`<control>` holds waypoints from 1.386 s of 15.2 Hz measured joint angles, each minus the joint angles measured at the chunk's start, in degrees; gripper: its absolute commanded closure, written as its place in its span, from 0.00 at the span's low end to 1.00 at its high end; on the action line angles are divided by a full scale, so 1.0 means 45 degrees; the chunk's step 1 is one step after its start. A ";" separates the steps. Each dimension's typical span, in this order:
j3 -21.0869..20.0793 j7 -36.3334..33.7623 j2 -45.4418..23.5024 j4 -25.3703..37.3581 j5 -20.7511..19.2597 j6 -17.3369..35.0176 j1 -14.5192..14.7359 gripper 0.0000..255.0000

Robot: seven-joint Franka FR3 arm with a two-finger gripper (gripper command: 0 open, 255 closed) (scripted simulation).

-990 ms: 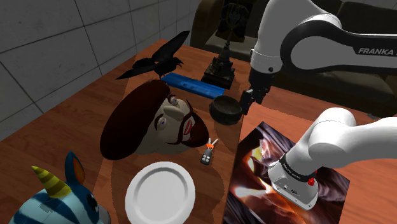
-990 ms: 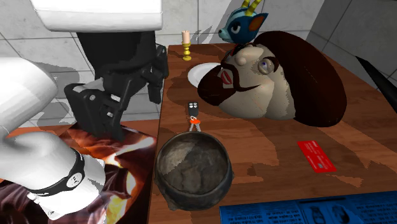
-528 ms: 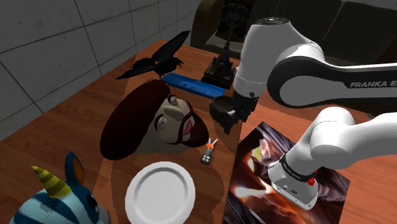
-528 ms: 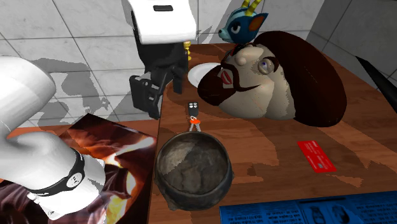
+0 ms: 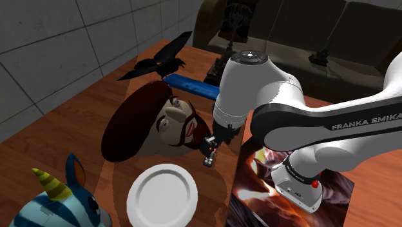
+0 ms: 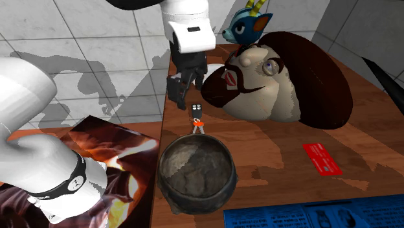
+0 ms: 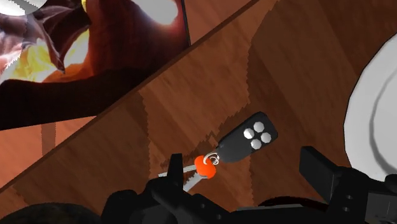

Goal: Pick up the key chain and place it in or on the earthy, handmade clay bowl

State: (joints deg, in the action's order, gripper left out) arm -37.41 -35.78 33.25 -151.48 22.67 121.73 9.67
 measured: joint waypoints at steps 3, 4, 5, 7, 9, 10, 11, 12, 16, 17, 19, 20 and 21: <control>-0.0678 -0.0530 -0.0750 0.0104 0.0007 0.0879 -0.0174 0.00; -0.0790 -0.0575 -0.0900 0.0025 0.0017 0.1120 -0.0206 0.00; -0.0894 -0.0616 -0.1021 -0.0072 0.0041 0.1346 -0.0218 0.00; -0.1060 -0.0662 -0.1249 -0.0238 0.0064 0.1744 -0.0258 0.00; -0.1239 -0.0716 -0.1540 -0.0369 0.0048 0.2164 -0.0339 0.00; -0.1271 -0.0714 -0.1613 -0.0401 0.0036 0.2266 -0.0368 0.00; -0.1293 -0.0723 -0.1654 -0.0407 0.0029 0.2316 -0.0383 0.00; -0.1304 -0.0726 -0.1674 -0.0414 0.0027 0.2343 -0.0389 0.00; -0.1322 -0.0735 -0.1700 -0.0418 0.0023 0.2376 -0.0396 1.00; -0.1322 -0.0735 -0.1701 -0.0418 0.0022 0.2377 -0.0397 1.00; -0.1323 -0.0736 -0.1702 -0.0418 0.0022 0.2378 -0.0397 1.00; -0.1323 -0.0736 -0.1702 -0.0418 0.0022 0.2379 -0.0397 1.00; -0.1323 -0.0736 -0.1702 -0.0418 0.0022 0.2379 -0.0397 1.00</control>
State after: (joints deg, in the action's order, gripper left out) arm -43.36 -39.09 25.59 -153.36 22.77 132.43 7.88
